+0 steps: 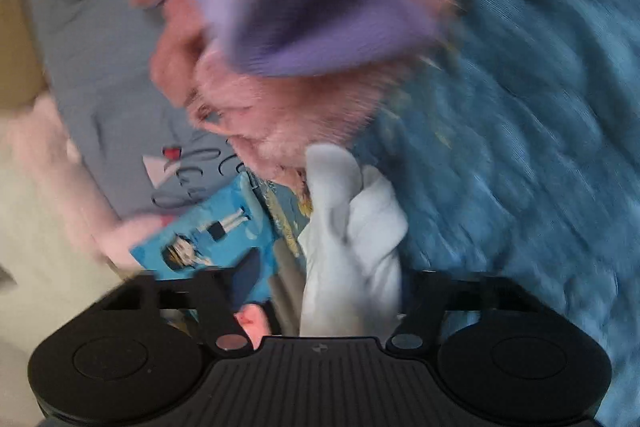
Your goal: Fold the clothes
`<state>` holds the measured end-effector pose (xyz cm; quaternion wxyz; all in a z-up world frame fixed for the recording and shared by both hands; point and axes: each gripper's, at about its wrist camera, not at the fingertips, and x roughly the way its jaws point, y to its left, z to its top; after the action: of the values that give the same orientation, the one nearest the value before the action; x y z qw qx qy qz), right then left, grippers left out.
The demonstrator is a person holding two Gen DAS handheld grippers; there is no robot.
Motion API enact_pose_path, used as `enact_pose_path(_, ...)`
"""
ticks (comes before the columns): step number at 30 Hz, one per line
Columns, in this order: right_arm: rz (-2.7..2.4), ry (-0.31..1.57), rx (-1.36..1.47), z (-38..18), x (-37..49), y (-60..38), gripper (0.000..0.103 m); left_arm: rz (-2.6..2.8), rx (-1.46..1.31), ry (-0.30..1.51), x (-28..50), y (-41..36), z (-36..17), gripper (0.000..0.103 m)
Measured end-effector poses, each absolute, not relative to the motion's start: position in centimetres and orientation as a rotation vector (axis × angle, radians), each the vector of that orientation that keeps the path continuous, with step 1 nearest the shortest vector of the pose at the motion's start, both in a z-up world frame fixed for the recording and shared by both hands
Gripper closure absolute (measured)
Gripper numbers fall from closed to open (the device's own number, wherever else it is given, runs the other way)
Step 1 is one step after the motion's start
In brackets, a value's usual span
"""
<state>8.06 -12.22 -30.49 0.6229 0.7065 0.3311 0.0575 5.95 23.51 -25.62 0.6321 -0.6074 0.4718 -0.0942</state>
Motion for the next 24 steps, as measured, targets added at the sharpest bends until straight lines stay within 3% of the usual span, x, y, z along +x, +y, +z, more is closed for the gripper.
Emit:
enact_pose_path(1,0.146,0.755,1.589,-30.0,8.1,-12.3,0.086,-0.209,-1.391,1.086,5.6,23.6,-25.9,0.077)
enact_pose_path(4,0.185,0.745,1.429,-27.7,7.7,-12.1,0.09,-0.194,-1.404,1.101,4.6,23.9,-26.9,0.077)
enact_pose_path(11,0.221,0.704,0.936,-19.8,4.8,-10.3,0.091,-0.189,-1.348,1.161,2.6,23.1,-27.6,0.076)
enact_pose_path(19,0.255,0.657,0.598,-14.0,2.6,-9.4,0.092,-0.238,-1.161,1.121,1.6,20.9,-23.2,0.076)
enact_pose_path(24,0.328,0.61,0.499,-11.3,10.3,-7.2,0.092,-0.243,-1.042,1.035,3.4,20.9,-19.0,0.076)
